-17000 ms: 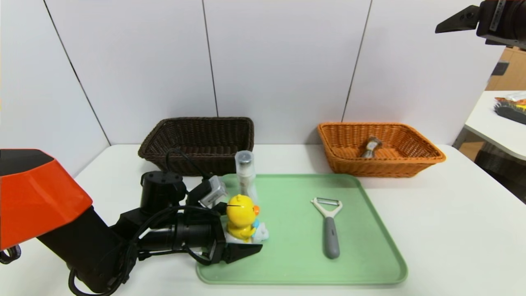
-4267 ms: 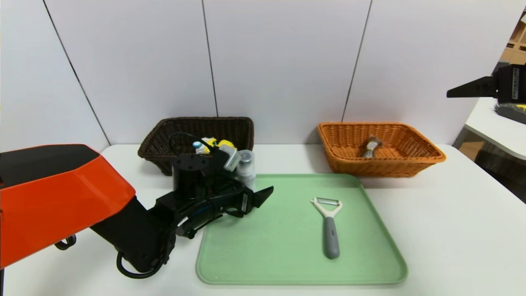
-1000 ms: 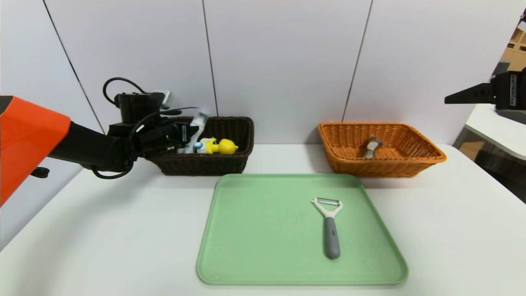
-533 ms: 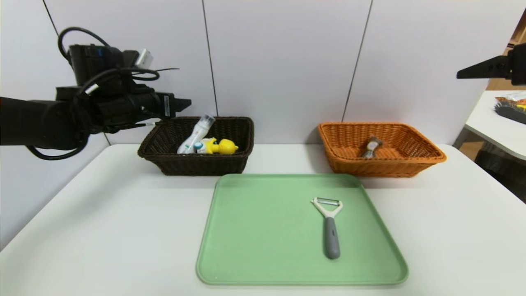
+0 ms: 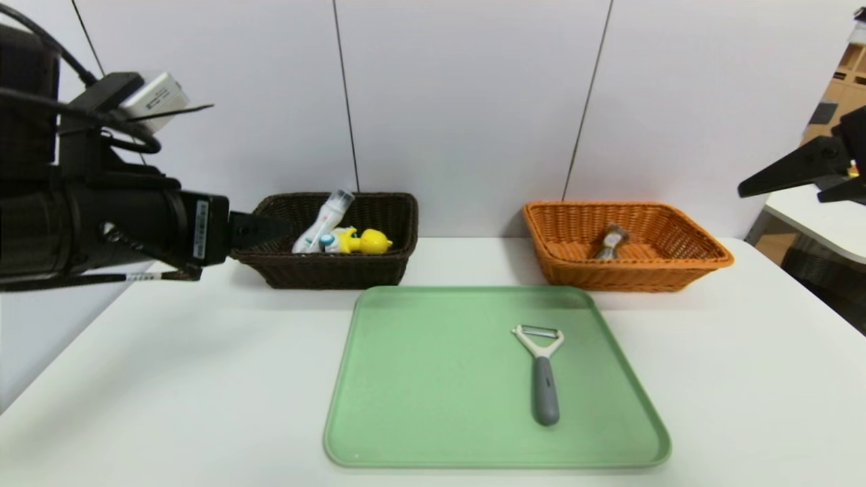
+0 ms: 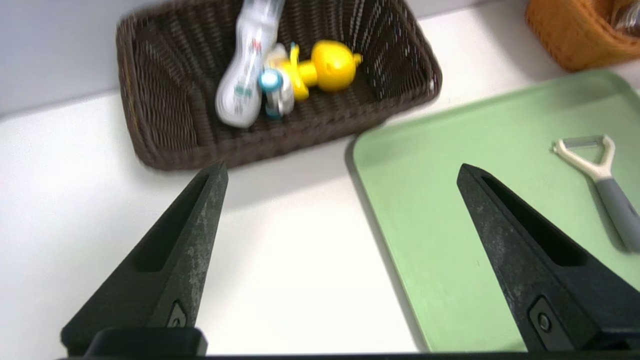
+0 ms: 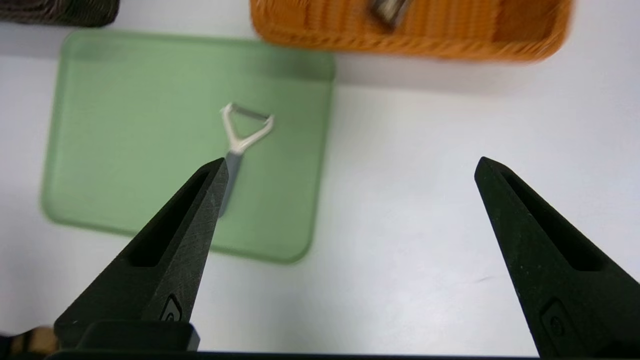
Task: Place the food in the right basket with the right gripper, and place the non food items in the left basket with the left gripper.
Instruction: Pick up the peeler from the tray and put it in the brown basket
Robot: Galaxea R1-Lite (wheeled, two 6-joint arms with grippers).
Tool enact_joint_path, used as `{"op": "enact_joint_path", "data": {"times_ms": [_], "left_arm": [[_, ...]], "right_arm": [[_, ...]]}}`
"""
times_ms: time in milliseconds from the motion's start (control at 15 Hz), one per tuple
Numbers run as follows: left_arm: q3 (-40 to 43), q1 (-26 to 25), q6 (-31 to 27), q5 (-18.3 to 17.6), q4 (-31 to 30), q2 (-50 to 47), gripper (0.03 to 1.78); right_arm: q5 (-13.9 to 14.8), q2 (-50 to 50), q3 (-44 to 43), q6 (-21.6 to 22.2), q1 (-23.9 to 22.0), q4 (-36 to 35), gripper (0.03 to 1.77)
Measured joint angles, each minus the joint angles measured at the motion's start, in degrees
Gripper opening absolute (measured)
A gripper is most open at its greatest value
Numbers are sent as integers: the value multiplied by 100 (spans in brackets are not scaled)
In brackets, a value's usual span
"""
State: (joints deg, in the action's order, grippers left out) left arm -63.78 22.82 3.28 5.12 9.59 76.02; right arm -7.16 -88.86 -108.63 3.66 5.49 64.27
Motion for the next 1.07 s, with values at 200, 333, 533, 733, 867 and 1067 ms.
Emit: {"op": "enact_joint_path", "data": {"times_ms": [200,333,533,733,867,1067], "left_arm": [[774,165,283,542,24,-640,166],[1130,66,302,680,18,-1036,167],[1726,-229,265,708,13,-1670,167],[2089,-577,149,689,-4,-2115,168],[2175,-651,149,675,-17,-2293,168],[2233,-667,146,653,-12,-2426,169]], "right_arm": [[421,-336,-46,1185,980,489,170],[768,-686,-60,1790,1540,736,170],[1084,-1269,-38,2756,2105,817,170],[1162,-1822,-88,3366,2562,877,170],[1247,-2214,-162,3805,2882,887,170],[1264,-2749,-247,4036,3251,878,170]]}}
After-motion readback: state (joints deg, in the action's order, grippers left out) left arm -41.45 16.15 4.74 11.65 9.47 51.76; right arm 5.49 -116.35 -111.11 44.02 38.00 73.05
